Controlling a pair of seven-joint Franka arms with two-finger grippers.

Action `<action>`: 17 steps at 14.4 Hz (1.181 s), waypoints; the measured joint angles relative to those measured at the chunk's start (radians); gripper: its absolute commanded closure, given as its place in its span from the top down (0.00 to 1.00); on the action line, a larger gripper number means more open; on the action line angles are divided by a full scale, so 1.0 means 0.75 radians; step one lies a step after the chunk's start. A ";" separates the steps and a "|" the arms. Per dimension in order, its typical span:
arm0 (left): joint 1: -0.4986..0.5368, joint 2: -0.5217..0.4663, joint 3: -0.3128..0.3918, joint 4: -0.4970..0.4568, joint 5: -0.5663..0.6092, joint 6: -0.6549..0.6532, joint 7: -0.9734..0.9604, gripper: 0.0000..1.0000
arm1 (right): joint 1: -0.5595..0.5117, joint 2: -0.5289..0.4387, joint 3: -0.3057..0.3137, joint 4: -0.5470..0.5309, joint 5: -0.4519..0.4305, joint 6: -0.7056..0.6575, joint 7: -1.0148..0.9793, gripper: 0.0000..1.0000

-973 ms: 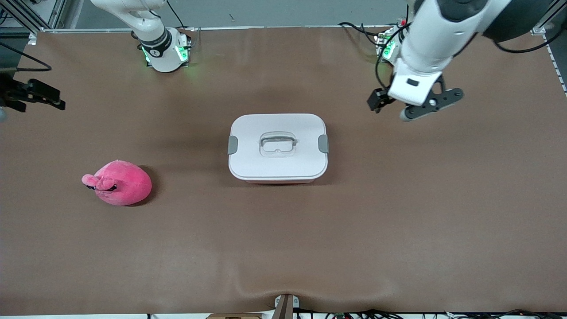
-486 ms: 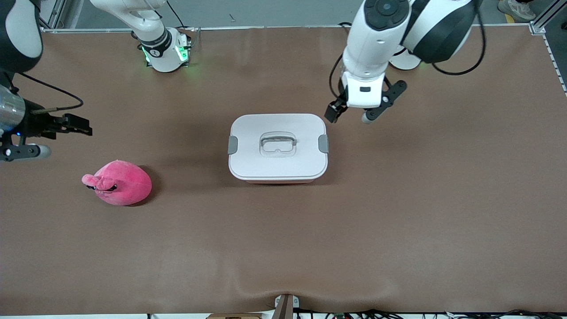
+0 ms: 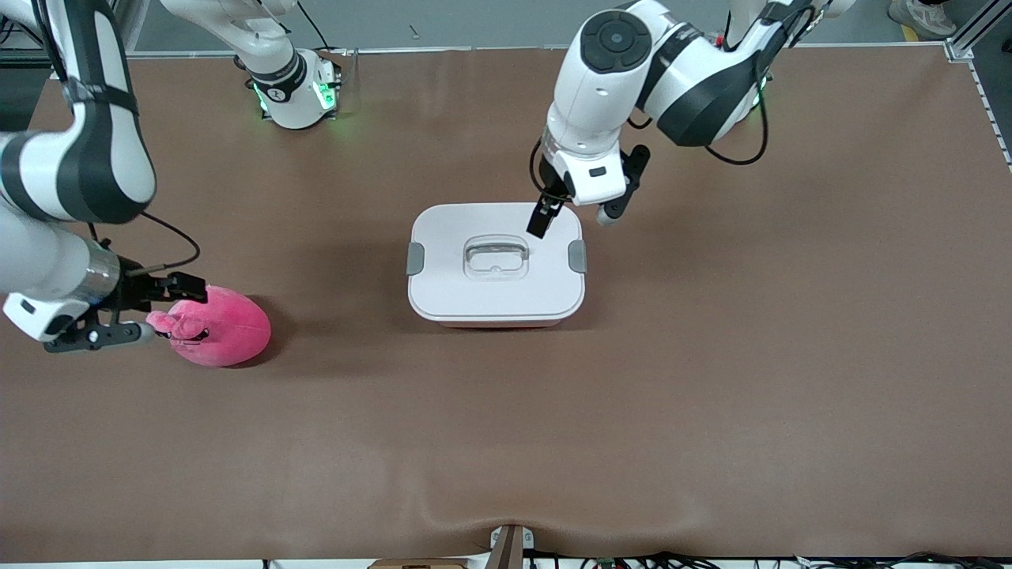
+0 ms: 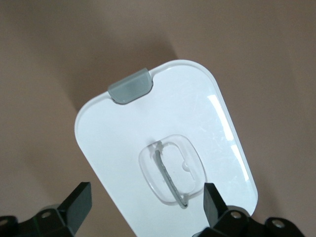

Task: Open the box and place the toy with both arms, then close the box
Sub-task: 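Grasp the lid handle with the left gripper while the right gripper grasps the toy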

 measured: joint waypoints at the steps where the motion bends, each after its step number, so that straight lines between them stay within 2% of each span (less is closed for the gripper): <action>1: -0.022 0.025 0.000 0.000 0.024 0.029 -0.063 1.00 | -0.008 0.018 -0.004 0.000 0.000 0.024 -0.033 1.00; 3: -0.066 0.076 0.000 0.000 0.062 0.083 -0.202 1.00 | -0.033 0.033 -0.008 0.000 0.000 0.049 -0.079 1.00; 7: -0.147 0.171 0.000 0.001 0.233 0.158 -0.598 1.00 | -0.055 0.081 -0.009 -0.001 0.000 0.105 -0.094 0.99; 10: -0.175 0.211 0.000 0.004 0.332 0.245 -0.878 1.00 | -0.057 0.131 -0.008 -0.001 0.000 0.141 -0.094 0.81; 15: -0.216 0.278 0.002 0.015 0.426 0.266 -0.994 0.97 | -0.057 0.156 -0.008 -0.001 0.000 0.166 -0.094 0.68; 17: -0.219 0.297 0.002 0.018 0.454 0.268 -0.996 0.93 | -0.057 0.157 -0.008 -0.001 0.000 0.154 -0.094 0.67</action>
